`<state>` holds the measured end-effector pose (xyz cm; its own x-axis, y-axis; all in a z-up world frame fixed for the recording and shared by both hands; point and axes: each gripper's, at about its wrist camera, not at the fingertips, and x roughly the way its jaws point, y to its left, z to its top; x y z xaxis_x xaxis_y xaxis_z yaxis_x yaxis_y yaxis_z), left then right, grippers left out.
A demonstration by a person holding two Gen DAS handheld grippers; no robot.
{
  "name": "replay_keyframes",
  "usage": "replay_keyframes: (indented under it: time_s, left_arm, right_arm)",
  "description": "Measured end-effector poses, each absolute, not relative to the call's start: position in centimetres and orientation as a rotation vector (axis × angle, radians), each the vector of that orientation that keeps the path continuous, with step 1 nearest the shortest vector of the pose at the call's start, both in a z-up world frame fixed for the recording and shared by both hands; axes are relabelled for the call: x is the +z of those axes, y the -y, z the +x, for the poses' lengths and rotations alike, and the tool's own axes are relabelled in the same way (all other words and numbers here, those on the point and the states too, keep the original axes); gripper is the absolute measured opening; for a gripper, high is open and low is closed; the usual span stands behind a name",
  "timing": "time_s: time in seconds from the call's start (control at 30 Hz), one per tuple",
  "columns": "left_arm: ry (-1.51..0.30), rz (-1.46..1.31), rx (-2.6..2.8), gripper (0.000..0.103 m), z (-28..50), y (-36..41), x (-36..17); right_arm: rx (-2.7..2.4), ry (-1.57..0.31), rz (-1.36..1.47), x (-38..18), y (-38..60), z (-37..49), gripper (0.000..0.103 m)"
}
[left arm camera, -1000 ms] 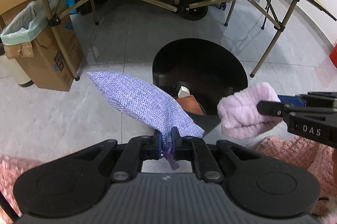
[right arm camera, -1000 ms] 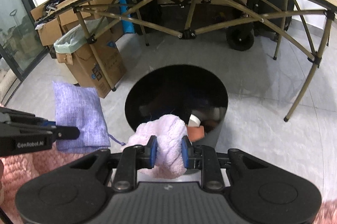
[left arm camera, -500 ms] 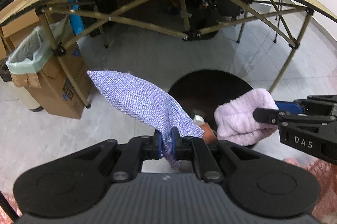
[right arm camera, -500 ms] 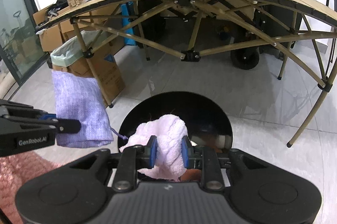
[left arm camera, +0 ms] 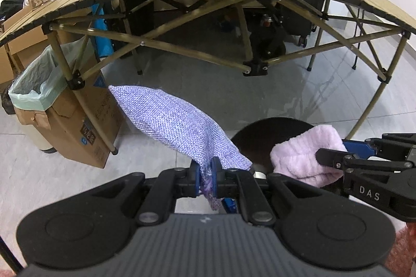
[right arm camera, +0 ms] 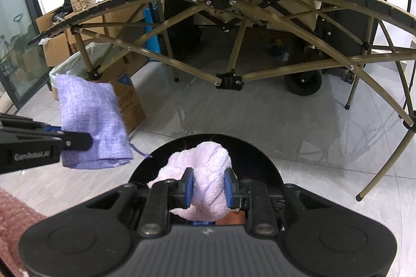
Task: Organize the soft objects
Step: 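Open the right gripper to drop the pink headband into the bin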
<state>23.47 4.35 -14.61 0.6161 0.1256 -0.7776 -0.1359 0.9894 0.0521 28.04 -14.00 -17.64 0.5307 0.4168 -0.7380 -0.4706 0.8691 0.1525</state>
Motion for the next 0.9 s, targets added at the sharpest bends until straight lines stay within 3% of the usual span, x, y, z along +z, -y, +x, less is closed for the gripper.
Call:
replay_keyframes:
  time_s: [0.47, 0.67, 0.73, 0.8, 0.9]
  left_arm:
    - [-0.888, -0.011, 0.18, 0.009, 23.3, -4.5, -15.4]
    - [-0.878, 0.0, 0.165, 0.009, 23.1, -4.2, -15.4]
    - [-0.88, -0.002, 0.163, 0.009, 23.1, -4.1, -15.4]
    - [-0.881, -0.002, 0.161, 0.009, 23.1, -4.1, -15.5]
    - [-0.881, 0.003, 0.157, 0.009, 23.2, -4.0, -15.5]
  right_arm:
    - [0.528, -0.879, -0.08, -19.0, 12.9, 28.3, 0.025]
    - [0.501, -0.908, -0.119, -19.2, 12.6, 28.3, 0.044]
    - [0.488, -0.909, -0.136, -19.0, 12.7, 28.3, 0.072]
    - [0.473, -0.906, -0.154, -18.9, 12.6, 28.2, 0.092]
    - [0.469, -0.924, -0.171, -19.0, 12.7, 28.2, 0.102]
